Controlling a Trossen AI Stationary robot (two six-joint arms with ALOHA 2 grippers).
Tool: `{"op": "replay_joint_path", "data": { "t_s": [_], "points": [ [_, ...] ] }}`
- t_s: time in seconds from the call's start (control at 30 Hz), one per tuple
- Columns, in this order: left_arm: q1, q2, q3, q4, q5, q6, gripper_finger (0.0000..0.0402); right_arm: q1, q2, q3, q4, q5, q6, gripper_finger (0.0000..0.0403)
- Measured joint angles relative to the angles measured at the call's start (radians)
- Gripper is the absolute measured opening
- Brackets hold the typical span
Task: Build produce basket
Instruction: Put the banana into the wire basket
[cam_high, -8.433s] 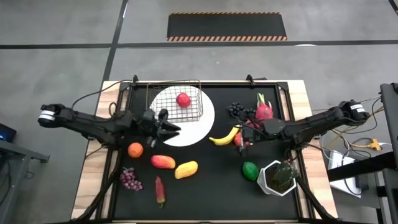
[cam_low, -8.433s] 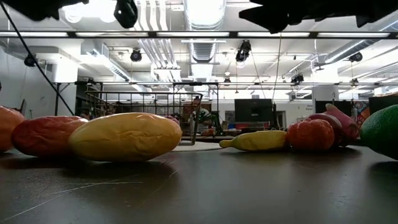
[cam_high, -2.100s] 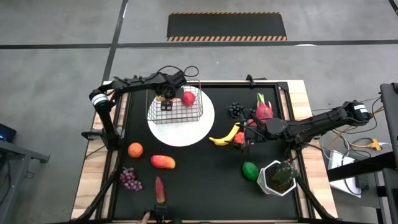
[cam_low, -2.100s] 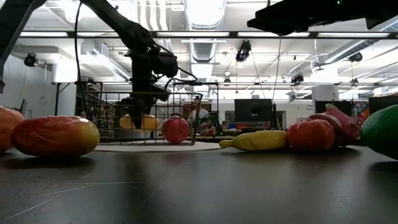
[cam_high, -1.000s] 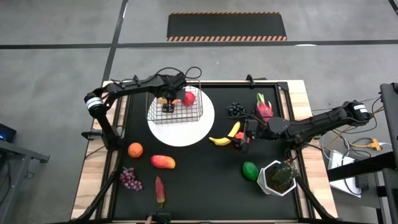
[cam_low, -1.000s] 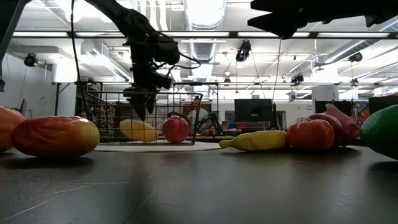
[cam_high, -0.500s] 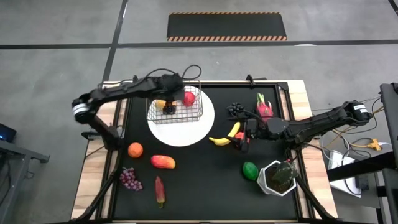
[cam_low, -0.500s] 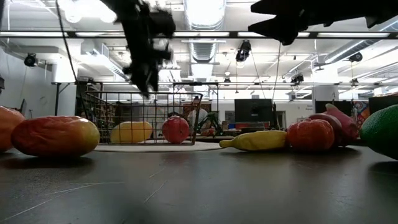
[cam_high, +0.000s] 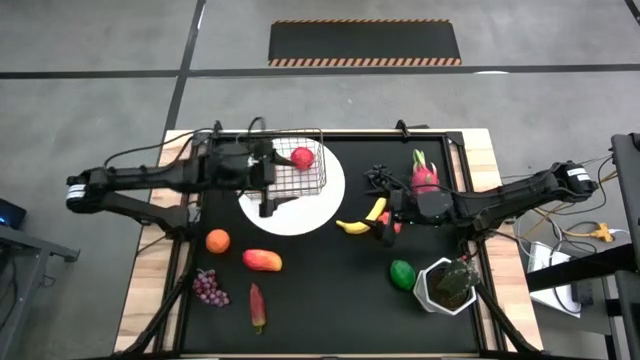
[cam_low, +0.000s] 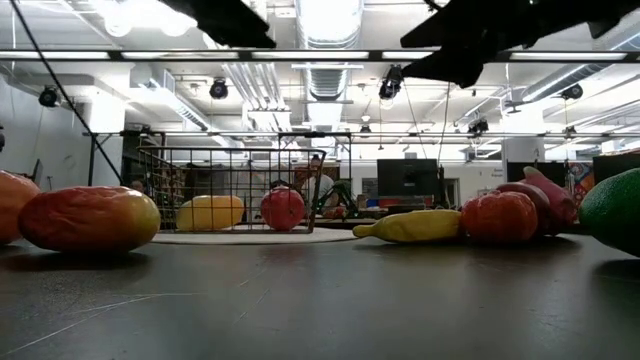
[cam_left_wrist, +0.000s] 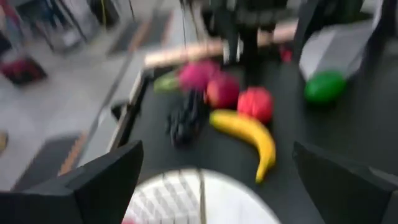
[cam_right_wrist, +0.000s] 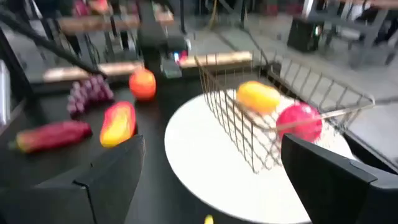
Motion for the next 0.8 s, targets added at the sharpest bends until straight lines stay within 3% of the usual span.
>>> {"op": "replay_joint_path", "data": {
  "t_s": [0.23, 0.43, 0.67, 0.8],
  "points": [
    [-0.016, -0.097, -0.236, 0.423, -0.006, -0.001, 0.0393, 0.000, 0.122, 0.206, -0.382, -0.009, 0.016, 0.0359],
    [-0.016, -0.111, -0.325, 0.576, -0.006, 0.002, 0.0393, -0.005, 0.264, 0.351, -0.715, -0.082, 0.039, 0.0359],
    [-0.016, -0.089, -0.325, 0.596, -0.005, 0.000, 0.0393, -0.059, 0.439, 0.414, -0.781, -0.240, -0.001, 0.0359],
    [-0.016, -0.087, -0.325, 0.604, -0.005, 0.000, 0.0393, -0.094, 0.535, 0.424, -0.778, -0.246, -0.084, 0.0358]
  ]
}}
